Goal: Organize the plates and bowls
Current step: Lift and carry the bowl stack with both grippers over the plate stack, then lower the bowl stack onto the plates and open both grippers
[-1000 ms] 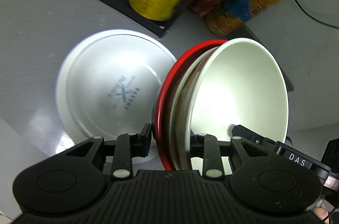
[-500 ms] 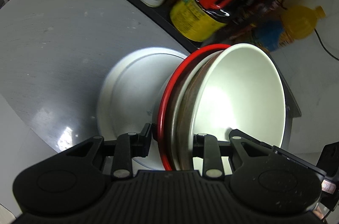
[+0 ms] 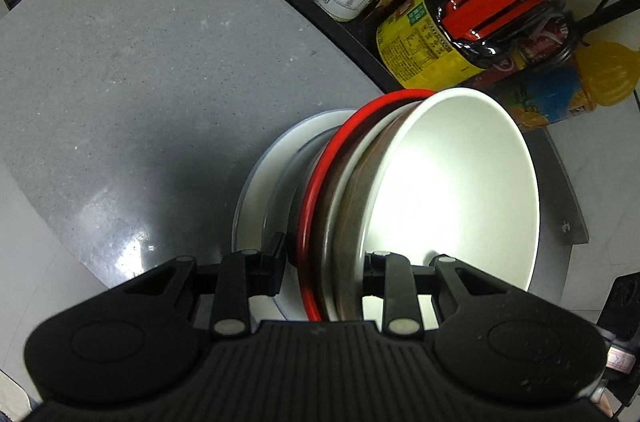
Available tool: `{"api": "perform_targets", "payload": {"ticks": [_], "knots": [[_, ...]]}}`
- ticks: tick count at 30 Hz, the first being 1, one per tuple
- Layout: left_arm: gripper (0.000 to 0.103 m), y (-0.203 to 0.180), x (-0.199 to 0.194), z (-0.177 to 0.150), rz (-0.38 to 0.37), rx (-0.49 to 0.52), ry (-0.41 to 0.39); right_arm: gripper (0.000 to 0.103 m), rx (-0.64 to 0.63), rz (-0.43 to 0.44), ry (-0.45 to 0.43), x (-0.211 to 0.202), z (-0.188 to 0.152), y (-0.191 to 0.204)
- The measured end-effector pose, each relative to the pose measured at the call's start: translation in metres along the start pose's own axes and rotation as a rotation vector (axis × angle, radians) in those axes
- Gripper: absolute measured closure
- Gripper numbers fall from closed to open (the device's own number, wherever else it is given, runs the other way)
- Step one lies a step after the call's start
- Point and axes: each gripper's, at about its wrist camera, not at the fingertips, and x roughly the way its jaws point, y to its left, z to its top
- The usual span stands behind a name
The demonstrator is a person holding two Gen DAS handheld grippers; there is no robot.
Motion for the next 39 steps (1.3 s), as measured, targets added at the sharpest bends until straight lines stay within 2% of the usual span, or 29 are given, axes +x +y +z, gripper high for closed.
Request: {"api": "perform_targets", "payload": {"ticks": [5, 9, 13, 18, 23, 26, 29, 33, 39], "knots": [[0.074, 0.001, 0.006, 0.003, -0.007, -0.003, 0.006, 0.067, 0.01, -0.007, 0.01, 0.003, 0.001, -0.004], [0.074, -0.003, 0.008, 0.007, 0.002, 0.018, -0.003, 0.058, 0.02, 0.001, 0.016, 0.005, 0.003, -0.006], [0.071, -0.01, 0.007, 0.008, 0.026, 0.041, 0.004, 0.058, 0.007, -0.013, 0.007, 0.001, 0.003, -0.002], [0.051, -0.023, -0.002, 0.006, 0.056, 0.089, -0.022, 0.045, -0.005, -0.02, -0.071, -0.023, 0.0, -0.001], [0.039, -0.033, -0.016, -0.001, 0.068, 0.126, -0.073, 0.036, -0.001, -0.052, -0.139, -0.052, -0.005, -0.004], [0.036, -0.038, -0.026, -0.008, 0.073, 0.148, -0.103, 0.027, -0.007, -0.079, -0.175, -0.068, -0.013, -0.003], [0.032, -0.043, -0.037, -0.017, 0.077, 0.16, -0.135, 0.025, -0.013, -0.091, -0.213, -0.085, -0.024, -0.001], [0.025, -0.049, -0.054, -0.031, 0.069, 0.185, -0.161, 0.015, -0.018, -0.114, -0.266, -0.105, -0.041, 0.002], [0.017, -0.055, -0.078, -0.054, 0.066, 0.239, -0.191, 0.014, 0.004, -0.134, -0.328, -0.132, -0.067, 0.004]]}}
